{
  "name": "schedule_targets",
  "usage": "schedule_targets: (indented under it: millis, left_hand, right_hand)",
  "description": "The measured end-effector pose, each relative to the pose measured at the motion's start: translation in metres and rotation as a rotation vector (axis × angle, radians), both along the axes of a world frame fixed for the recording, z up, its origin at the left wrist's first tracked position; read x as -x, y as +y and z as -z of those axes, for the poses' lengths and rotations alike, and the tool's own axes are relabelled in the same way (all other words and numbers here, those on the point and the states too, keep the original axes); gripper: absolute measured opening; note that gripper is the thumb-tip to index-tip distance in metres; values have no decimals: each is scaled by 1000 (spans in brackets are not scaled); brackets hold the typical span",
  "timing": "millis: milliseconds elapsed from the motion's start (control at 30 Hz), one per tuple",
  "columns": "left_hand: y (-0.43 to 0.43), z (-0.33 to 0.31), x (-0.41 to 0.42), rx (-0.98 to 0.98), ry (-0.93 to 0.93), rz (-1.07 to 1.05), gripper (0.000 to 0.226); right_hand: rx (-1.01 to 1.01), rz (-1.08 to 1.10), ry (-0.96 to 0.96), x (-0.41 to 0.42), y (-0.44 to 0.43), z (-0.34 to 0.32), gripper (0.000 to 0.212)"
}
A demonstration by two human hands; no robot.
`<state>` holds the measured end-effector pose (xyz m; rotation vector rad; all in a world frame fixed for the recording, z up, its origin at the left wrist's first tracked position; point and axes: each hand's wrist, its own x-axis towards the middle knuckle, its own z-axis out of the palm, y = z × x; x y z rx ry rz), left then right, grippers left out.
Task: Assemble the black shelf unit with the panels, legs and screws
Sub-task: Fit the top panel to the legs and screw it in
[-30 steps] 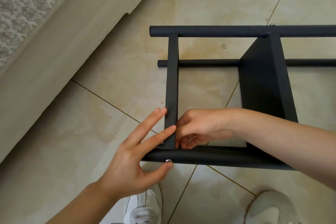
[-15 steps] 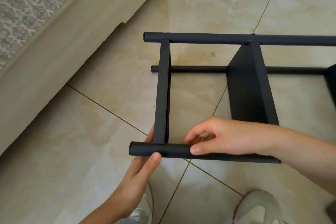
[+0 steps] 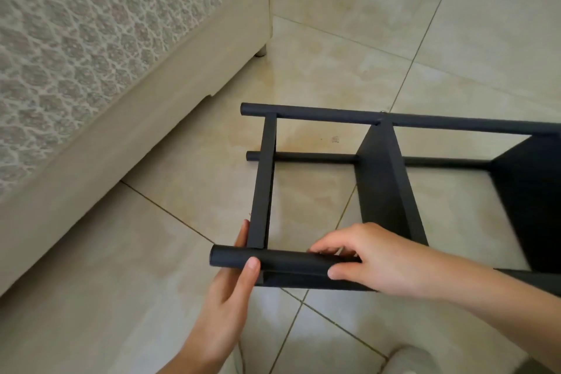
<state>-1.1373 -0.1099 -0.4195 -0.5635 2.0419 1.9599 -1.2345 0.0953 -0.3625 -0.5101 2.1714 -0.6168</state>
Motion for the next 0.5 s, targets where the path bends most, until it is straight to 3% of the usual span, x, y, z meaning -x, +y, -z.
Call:
schedule_targets:
  millis: [367,433,500]
  left_hand:
    - [1,-103,44,90,160,15,35]
    - [1,-133,53,114,192,40,42]
    - [2,-163,63,154,236,50,64]
  right_hand:
    - [90,54,212,13,0,-82,39]
    - [105,74,259,15,1,-102,40]
    - [118,103,305,17,3,-123,41]
